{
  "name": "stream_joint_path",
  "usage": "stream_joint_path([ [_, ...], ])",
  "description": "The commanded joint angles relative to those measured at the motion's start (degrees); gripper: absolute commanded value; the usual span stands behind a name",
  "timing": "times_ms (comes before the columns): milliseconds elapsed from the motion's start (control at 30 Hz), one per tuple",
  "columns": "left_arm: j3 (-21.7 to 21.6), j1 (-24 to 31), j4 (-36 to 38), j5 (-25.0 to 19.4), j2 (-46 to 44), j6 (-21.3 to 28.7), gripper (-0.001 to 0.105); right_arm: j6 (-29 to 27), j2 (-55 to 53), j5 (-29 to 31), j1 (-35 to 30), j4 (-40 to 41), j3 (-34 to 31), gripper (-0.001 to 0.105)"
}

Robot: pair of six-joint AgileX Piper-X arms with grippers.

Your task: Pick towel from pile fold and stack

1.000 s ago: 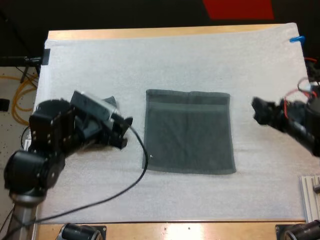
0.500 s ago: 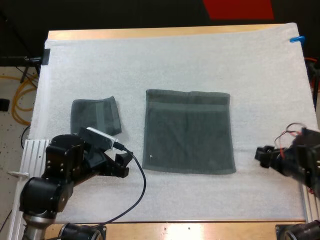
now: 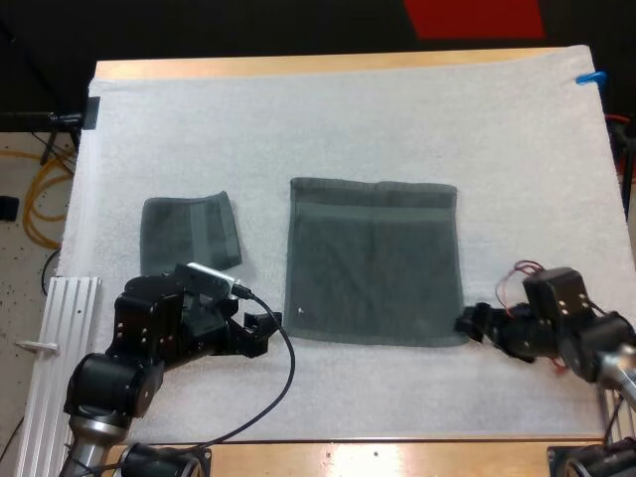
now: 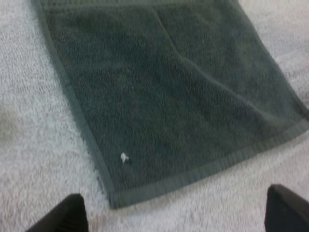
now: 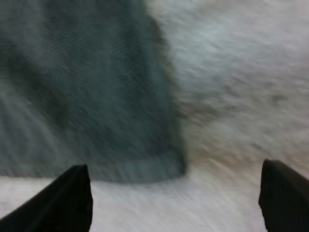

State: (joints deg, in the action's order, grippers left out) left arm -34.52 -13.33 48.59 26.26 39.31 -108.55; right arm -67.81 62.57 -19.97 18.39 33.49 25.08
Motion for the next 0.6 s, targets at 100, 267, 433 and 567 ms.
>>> stream_joint_path([
  [100, -0.1, 0.0, -0.9, 1.0, -0.4, -0.5, 0.072, 2.2, 8.9, -7.4, -0.1, -6.5, 0.1, 0.070],
  [267, -0.1, 0.0, -0.9, 1.0, -0.4, -0.5, 0.072, 2.7, 12.5, -11.0, -0.1, -7.7, 0.1, 0.059],
  [433, -0.1, 0.0, -0.9, 1.0, -0.4, -0.5, 0.072, 2.7, 12.5, -10.8, -0.1, -7.4, 0.1, 0.021],
  [567, 0.2, 0.0, -0.9, 1.2, 0.6, -0.5, 0.072, 2.0, 12.5, -9.4, -0.1, -7.4, 0.1, 0.000],
])
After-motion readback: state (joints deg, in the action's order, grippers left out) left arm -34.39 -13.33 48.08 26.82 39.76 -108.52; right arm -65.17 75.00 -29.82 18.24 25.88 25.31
